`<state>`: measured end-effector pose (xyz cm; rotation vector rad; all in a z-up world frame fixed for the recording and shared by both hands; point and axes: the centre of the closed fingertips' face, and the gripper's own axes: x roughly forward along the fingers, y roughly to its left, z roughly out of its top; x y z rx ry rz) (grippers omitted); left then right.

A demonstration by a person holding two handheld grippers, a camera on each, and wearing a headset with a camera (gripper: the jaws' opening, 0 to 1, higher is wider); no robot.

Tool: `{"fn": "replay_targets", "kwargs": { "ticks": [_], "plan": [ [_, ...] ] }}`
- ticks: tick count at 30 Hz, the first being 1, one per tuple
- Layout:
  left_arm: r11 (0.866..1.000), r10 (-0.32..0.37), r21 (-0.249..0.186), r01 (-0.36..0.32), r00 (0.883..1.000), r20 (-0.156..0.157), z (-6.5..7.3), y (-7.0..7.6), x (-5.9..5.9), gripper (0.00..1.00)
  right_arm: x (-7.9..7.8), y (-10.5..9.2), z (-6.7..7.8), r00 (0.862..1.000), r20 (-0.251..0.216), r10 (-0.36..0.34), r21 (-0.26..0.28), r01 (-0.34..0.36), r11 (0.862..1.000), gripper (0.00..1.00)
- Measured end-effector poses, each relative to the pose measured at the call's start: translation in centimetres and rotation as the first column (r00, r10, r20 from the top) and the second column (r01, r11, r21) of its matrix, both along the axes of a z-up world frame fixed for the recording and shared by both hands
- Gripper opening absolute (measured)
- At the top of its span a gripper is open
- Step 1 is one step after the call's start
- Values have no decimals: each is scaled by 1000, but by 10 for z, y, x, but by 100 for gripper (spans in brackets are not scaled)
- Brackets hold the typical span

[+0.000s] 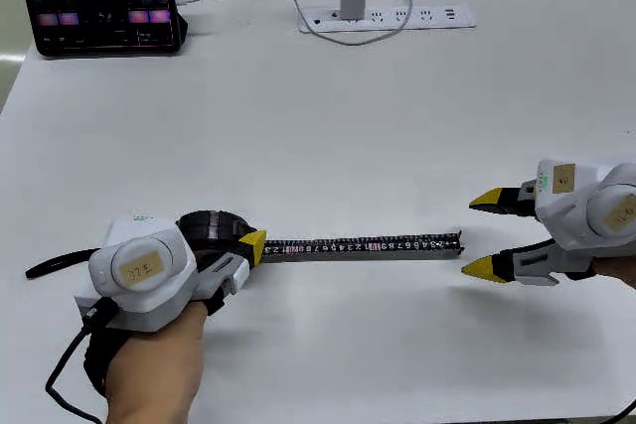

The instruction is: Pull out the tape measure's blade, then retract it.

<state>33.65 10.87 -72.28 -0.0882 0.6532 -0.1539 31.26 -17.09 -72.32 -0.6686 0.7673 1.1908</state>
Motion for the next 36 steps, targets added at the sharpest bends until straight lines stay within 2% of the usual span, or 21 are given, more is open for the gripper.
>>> {"fn": "replay_targets", "kwargs": {
  "ticks": [13,21,31,36],
  "plan": [
    [1000,0,-1,-1,1000,-4,0,0,0,62,-2,7,-14,995,-53,79,-32,-81,996,29],
    [1000,1,-1,-1,1000,-4,-1,0,0,62,-1,7,-21,990,-64,129,-64,-133,989,20],
    [1000,-1,-1,1,1000,-4,-1,0,0,62,-2,7,-29,980,-91,180,-101,-189,977,17],
    [1000,2,-3,-2,1000,-6,0,0,0,62,-1,6,-29,977,-88,193,-113,-203,973,13]
  ]
}}
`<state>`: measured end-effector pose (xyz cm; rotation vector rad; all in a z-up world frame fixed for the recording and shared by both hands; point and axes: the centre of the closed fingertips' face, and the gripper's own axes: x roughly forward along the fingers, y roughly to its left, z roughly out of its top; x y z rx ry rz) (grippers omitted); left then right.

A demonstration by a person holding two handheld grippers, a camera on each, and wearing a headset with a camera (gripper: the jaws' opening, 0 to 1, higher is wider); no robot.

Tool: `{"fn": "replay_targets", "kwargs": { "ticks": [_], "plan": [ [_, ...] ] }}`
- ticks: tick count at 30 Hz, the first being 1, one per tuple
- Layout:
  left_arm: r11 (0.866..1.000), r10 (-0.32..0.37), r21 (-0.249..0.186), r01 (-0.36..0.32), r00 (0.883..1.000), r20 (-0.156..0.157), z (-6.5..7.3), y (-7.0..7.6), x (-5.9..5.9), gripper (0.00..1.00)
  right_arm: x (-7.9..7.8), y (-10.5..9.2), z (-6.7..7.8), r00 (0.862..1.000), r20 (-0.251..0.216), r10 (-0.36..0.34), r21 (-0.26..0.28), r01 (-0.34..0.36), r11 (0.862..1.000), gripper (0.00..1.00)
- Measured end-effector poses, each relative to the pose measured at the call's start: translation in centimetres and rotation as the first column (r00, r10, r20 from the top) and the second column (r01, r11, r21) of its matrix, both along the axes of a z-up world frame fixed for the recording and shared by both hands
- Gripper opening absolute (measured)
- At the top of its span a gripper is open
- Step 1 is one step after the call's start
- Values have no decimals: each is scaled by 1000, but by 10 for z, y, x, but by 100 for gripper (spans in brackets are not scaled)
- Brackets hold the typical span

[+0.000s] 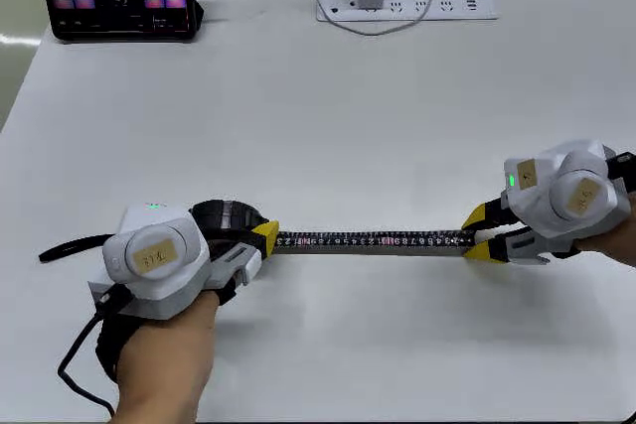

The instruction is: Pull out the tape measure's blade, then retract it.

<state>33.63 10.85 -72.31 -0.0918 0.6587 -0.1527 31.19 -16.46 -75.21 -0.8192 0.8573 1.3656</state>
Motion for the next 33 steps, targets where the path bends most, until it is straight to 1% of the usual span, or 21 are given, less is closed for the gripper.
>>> {"fn": "replay_targets", "kwargs": {
  "ticks": [4,10,14,16,17,20,23,27,29,31,33],
  "plan": [
    [1000,4,-7,-3,1000,2,0,0,0,62,0,0,0,1000,6,9,-6,-9,1000,12],
    [1000,3,-4,-3,1000,-1,0,0,0,62,0,0,0,1000,3,-3,-5,3,1000,12],
    [1000,1,3,-1,1000,-4,0,1,0,61,1,-1,0,1000,1,-2,-6,2,1000,11],
    [1000,-6,14,6,1000,-7,-1,1,0,61,1,-1,0,1000,-5,-13,-7,13,1000,11],
    [1000,-6,12,6,1000,-10,-1,1,0,60,2,0,0,1000,-6,-13,-7,13,1000,11],
    [1000,-8,17,8,1000,-8,-1,1,-1,59,2,0,-1,1000,-3,-5,-18,5,1000,11],
    [1000,-7,13,7,1000,-17,-1,2,-1,59,2,0,-2,1000,-2,-6,-17,5,1000,10],
    [1000,-5,7,5,1000,-18,0,1,-2,59,2,0,-2,1000,-4,-3,-18,3,1000,10],
    [1000,-5,3,5,1000,-19,0,1,-1,59,2,1,-1,1000,-6,-8,-13,8,1000,10],
    [1000,-6,0,6,1000,-21,-1,1,-1,59,2,7,2,1000,-6,-8,7,8,1000,10],
    [1000,-5,-2,5,1000,-23,-1,1,-1,59,3,11,2,1000,-5,-8,8,8,1000,10]
  ]
}}
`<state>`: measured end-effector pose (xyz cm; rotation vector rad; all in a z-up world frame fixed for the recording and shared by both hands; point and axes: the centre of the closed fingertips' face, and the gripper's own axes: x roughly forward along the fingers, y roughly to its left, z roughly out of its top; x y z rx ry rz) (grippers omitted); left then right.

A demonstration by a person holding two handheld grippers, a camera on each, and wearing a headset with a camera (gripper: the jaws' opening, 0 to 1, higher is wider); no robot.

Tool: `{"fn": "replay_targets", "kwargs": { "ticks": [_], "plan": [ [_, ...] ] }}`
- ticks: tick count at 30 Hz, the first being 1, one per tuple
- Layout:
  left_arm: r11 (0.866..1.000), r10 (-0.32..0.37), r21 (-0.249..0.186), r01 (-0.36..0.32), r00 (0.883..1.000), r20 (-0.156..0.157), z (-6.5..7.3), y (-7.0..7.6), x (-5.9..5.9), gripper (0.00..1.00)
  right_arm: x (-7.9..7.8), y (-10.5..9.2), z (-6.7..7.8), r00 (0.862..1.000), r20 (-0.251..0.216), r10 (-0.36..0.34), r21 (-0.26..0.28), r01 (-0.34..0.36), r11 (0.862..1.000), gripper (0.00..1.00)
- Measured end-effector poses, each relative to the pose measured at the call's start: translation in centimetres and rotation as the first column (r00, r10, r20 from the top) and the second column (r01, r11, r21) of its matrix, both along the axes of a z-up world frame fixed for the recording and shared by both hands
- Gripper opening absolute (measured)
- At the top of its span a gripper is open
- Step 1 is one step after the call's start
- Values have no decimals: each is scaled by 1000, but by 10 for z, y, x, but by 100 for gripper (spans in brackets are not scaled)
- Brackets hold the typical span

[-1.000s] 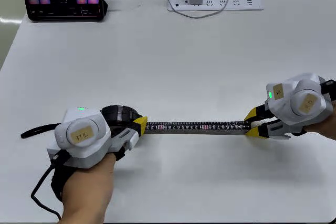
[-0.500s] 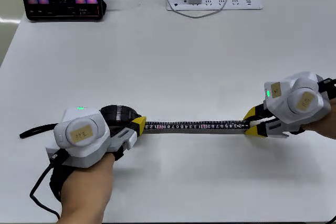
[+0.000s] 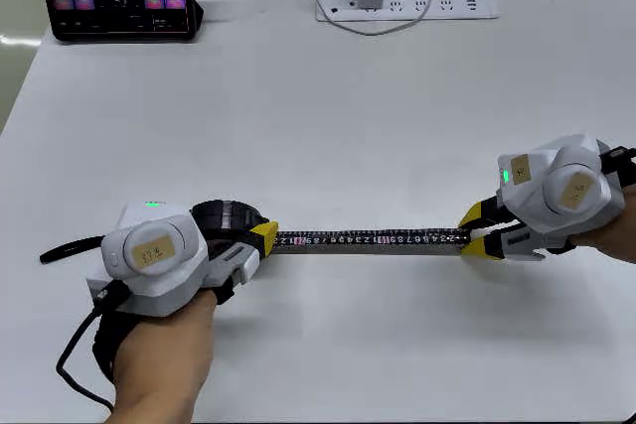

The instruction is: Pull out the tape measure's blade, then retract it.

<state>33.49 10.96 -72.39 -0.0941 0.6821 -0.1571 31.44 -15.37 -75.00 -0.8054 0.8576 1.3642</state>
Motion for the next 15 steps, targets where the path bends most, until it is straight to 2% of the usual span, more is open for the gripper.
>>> {"fn": "replay_targets", "kwargs": {
  "ticks": [15],
  "plan": [
    [1000,-2,-24,2,1000,0,-1,-1,1,59,2,18,1,1000,2,19,26,-19,999,10]
  ]
}}
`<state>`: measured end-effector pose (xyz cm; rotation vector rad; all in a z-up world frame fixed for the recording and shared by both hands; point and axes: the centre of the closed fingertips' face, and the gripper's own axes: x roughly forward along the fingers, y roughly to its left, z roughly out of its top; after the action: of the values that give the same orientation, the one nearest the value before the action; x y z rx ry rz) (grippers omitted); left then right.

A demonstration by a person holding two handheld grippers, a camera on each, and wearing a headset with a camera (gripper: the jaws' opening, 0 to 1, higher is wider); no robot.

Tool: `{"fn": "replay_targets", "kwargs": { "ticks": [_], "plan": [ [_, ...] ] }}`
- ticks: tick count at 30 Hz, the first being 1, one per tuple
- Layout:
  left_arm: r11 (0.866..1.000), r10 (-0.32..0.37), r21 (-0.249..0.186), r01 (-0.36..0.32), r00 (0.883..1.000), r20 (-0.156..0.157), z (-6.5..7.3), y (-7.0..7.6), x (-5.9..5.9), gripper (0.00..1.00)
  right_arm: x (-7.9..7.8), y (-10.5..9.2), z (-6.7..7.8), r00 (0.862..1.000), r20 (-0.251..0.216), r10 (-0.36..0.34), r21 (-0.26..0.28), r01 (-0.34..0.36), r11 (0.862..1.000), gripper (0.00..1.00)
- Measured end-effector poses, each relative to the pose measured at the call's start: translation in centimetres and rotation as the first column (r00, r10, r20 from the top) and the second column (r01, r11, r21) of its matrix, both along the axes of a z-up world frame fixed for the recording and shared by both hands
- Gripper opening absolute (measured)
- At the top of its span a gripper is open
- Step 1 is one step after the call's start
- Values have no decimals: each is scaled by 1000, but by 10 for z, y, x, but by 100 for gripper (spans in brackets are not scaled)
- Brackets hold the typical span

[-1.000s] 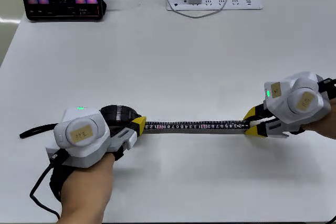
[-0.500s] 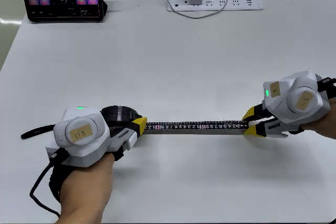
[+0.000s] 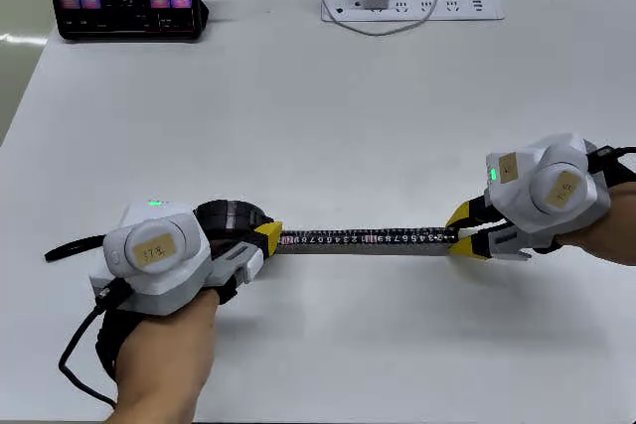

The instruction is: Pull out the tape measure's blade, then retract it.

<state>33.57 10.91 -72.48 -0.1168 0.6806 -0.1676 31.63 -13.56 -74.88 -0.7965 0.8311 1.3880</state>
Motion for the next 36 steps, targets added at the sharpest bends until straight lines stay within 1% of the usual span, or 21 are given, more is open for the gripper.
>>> {"fn": "replay_targets", "kwargs": {
  "ticks": [12,15,23,36],
  "plan": [
    [1000,0,-9,0,1000,-4,0,0,0,59,-1,14,4,1000,-4,3,23,-3,1000,10],
    [1000,3,-14,-3,1000,-4,0,0,0,59,0,18,6,1000,-6,-1,38,1,999,10],
    [1000,1,-16,-1,1000,-6,0,0,0,59,0,24,8,1000,-6,10,52,-10,999,10],
    [1000,5,-26,-5,1000,-7,0,1,0,60,2,32,7,1000,-9,16,61,-15,998,10]
  ]
}}
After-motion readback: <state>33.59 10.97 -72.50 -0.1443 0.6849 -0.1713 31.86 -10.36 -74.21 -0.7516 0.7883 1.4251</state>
